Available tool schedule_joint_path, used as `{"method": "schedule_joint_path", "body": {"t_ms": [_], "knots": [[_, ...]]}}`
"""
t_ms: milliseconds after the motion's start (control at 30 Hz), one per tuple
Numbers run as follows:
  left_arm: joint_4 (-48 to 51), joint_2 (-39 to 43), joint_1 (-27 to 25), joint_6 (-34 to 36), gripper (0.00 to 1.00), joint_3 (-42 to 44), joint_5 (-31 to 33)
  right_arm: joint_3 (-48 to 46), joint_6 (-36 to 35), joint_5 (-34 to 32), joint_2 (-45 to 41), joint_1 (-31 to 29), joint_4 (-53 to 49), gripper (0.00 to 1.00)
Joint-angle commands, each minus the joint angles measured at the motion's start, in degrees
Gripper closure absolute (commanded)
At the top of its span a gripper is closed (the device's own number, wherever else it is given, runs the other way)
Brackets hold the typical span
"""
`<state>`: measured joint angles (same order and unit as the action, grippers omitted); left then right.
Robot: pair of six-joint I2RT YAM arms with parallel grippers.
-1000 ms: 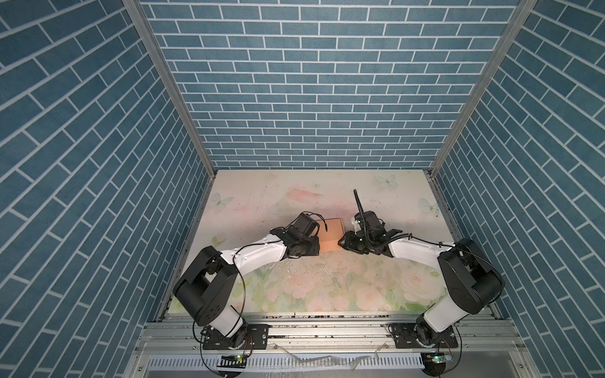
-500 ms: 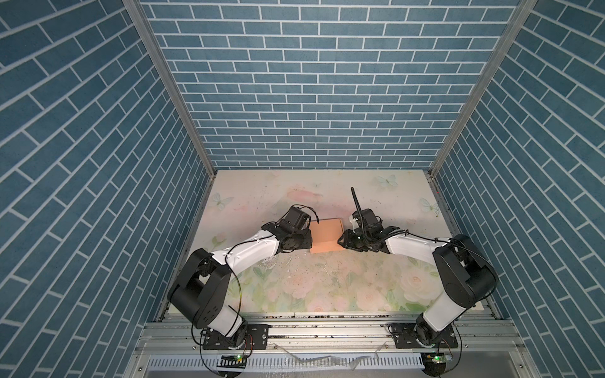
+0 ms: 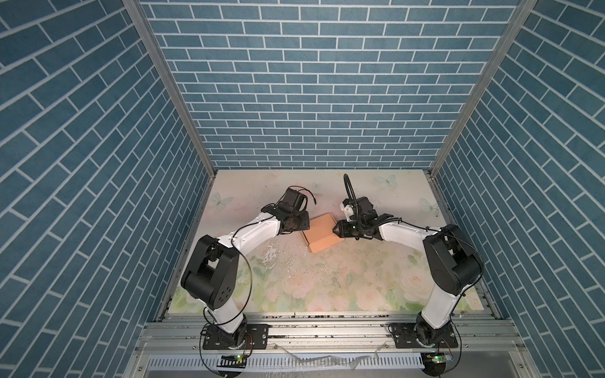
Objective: Fold the paper box
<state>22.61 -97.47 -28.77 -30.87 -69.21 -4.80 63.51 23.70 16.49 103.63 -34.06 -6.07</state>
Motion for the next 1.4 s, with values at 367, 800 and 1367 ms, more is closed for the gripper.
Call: {"method": "schedule_joint_path", "body": {"t_ms": [367, 800, 1367], "knots": [[1.87, -11.64, 2.62, 5.84, 0.5, -9.69, -3.47, 3.22, -5.82, 2.67, -0.01, 0.05, 2.18, 0.53], [-5.23, -12.62, 2.93, 4.69, 0.5, -5.12, -11.34, -11.97, 2.8, -0.76, -14.01, 0.05, 6.49, 0.52], [-7.25, -8.35, 0.96, 2.88, 0.5, 1.31, -11.02, -14.68, 9.56, -2.69, -9.42, -0.16, 6.47, 0.56]]}}
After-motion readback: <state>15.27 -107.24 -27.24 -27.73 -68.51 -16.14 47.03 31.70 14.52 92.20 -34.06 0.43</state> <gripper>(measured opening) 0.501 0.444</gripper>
